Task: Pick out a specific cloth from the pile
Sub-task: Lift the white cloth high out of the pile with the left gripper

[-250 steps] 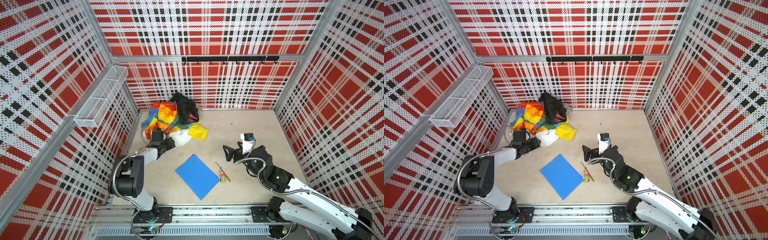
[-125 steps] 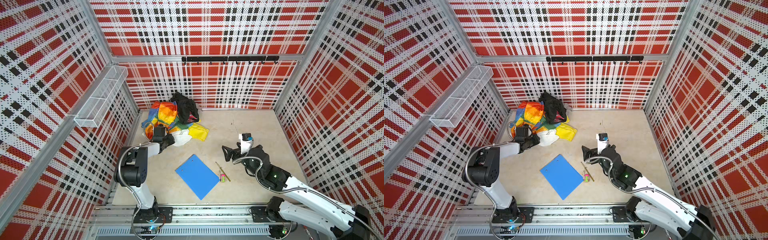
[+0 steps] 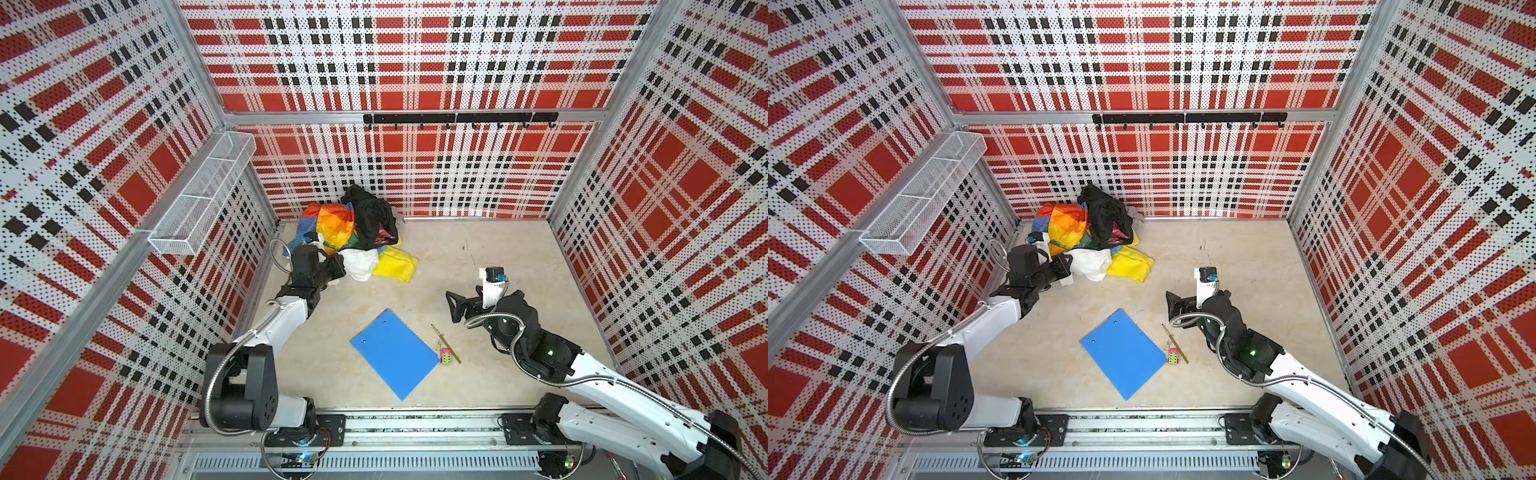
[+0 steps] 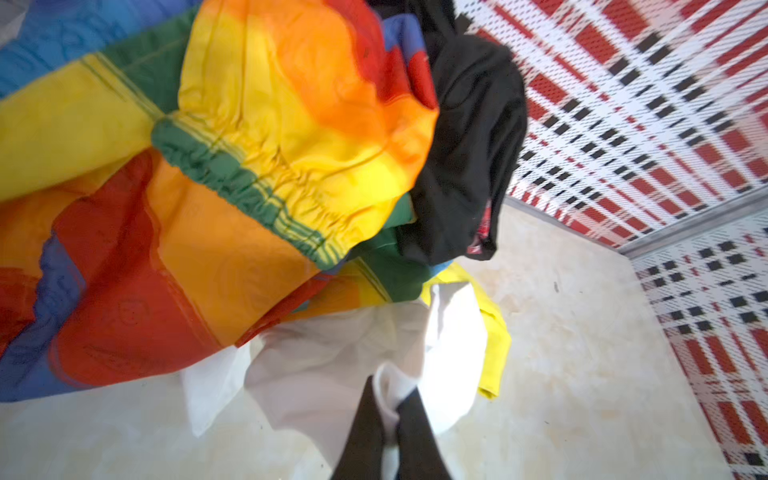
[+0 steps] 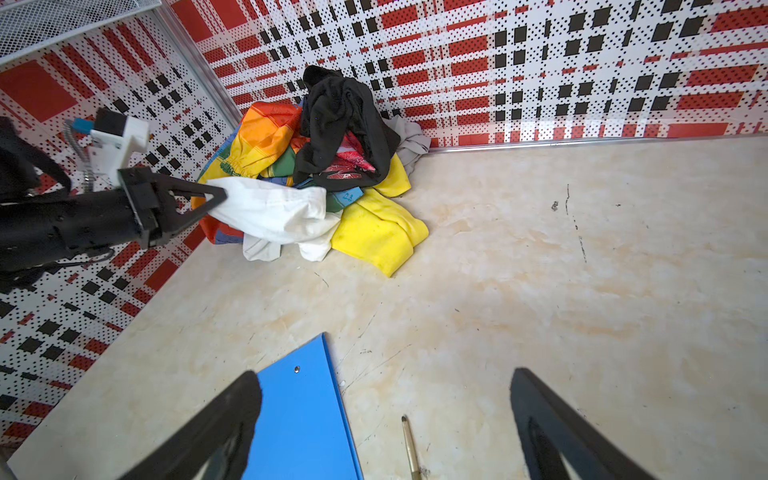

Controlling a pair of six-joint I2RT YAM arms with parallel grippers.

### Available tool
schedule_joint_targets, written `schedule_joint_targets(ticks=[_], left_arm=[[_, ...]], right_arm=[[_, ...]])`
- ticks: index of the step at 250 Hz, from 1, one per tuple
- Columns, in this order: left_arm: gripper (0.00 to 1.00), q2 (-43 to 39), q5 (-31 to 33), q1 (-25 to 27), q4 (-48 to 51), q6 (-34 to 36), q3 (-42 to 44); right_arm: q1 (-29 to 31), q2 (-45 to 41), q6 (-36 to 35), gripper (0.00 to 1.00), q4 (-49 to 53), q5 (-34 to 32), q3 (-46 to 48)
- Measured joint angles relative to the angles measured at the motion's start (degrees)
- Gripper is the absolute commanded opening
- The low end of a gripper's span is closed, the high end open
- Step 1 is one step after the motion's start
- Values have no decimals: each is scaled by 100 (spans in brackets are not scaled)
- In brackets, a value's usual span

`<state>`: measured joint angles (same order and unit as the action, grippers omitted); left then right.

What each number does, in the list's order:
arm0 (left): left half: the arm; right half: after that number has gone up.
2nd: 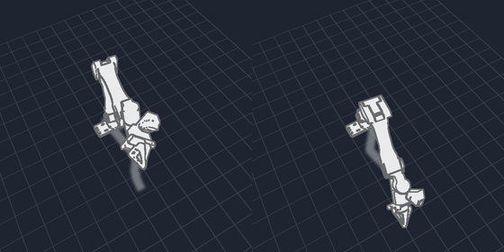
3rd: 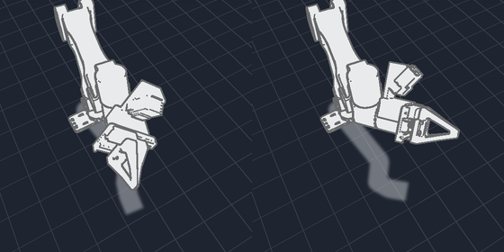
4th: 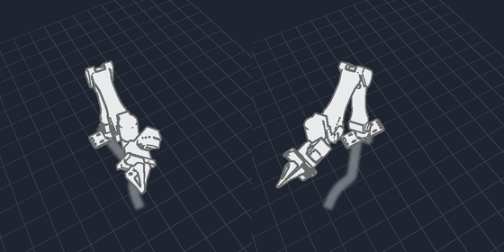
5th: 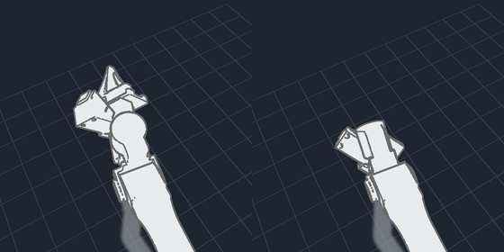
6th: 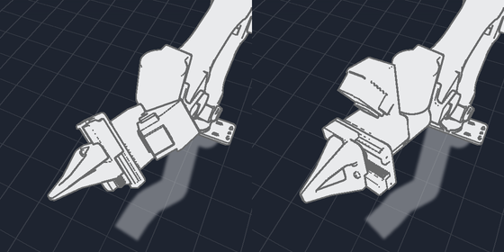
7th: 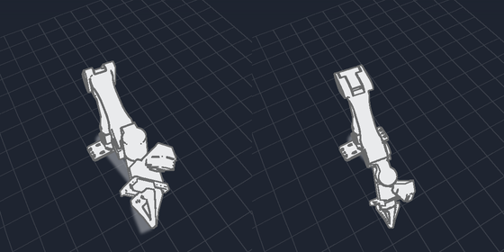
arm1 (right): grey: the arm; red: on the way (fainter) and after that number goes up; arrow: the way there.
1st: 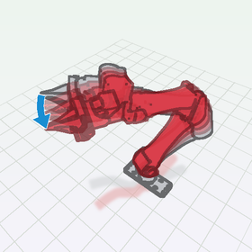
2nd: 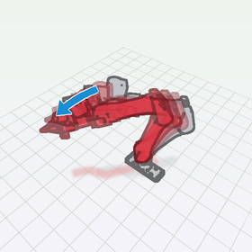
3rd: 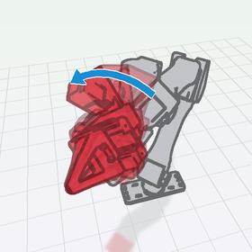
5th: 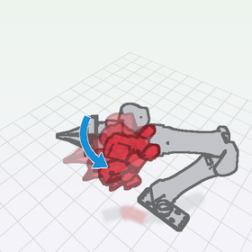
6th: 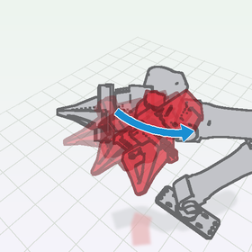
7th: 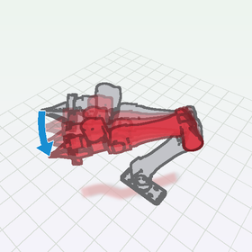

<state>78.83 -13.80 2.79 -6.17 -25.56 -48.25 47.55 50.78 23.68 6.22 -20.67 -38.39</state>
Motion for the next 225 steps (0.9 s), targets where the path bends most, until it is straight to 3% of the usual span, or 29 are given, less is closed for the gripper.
schedule_joint_targets(ticks=[45, 146, 225], left_arm=[[0, -348, -411, -50, 118, -127, -267], [0, -356, -1176, -337, -92, -741, -1996], [0, 2, -1460, -680, -984, -1641, -2275]], right_arm=[[0, -2, 39, 100, -4, 7, 0], [0, -122, 146, 100, -26, 9, 168], [0, -262, 162, 100, 0, 2, 188]])
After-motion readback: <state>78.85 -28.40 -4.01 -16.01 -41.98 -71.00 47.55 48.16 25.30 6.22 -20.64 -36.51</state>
